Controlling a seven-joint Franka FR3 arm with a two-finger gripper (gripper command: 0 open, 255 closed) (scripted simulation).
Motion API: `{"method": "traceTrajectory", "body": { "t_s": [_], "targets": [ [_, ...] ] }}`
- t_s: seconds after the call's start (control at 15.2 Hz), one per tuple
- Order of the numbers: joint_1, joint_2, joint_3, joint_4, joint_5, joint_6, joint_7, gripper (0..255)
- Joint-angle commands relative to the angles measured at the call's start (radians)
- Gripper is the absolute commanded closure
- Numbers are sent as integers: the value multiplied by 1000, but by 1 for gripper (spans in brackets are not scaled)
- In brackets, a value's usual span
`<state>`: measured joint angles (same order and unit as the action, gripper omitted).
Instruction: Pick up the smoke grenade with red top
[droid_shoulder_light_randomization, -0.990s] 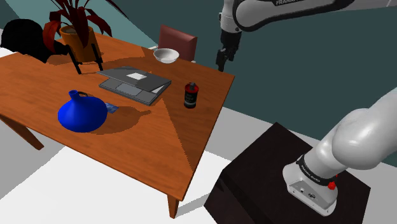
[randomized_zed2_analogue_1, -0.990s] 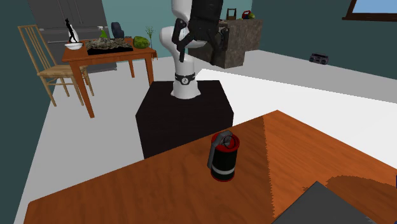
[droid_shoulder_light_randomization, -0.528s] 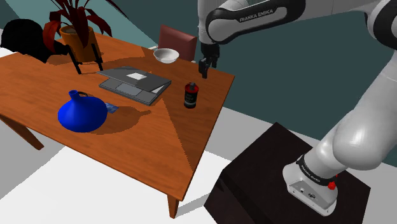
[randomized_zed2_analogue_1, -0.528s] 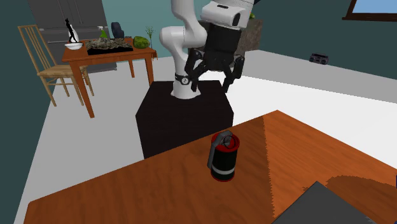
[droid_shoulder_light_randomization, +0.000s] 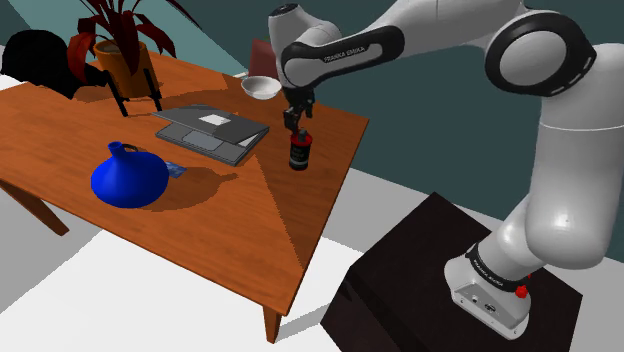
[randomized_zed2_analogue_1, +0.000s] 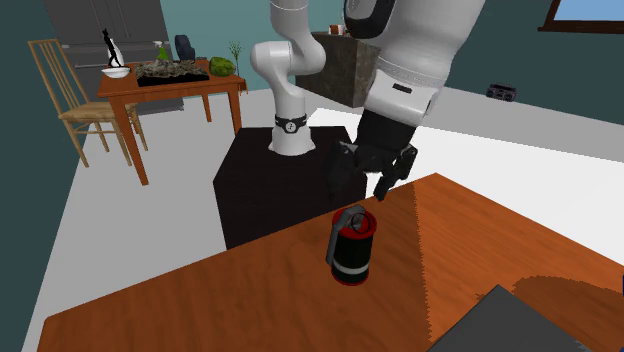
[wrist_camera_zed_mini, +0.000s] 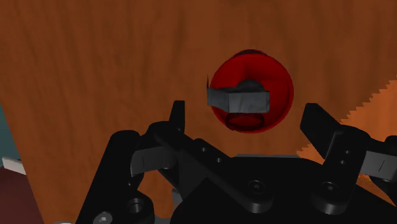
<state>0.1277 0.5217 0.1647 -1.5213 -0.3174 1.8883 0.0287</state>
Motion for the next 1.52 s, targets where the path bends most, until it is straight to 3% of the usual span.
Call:
{"method": "traceTrajectory", "body": {
  "t_s": [0.0,0.66,0.73,1.45],
  "targets": [
    [19,93,-3,101,-16,-25,-5,0],
    [25,158,-11,94,-30,41,13,0],
    [24,158,-11,91,-31,44,14,255],
    [25,146,-9,101,-27,23,8,255]
  ]
}}
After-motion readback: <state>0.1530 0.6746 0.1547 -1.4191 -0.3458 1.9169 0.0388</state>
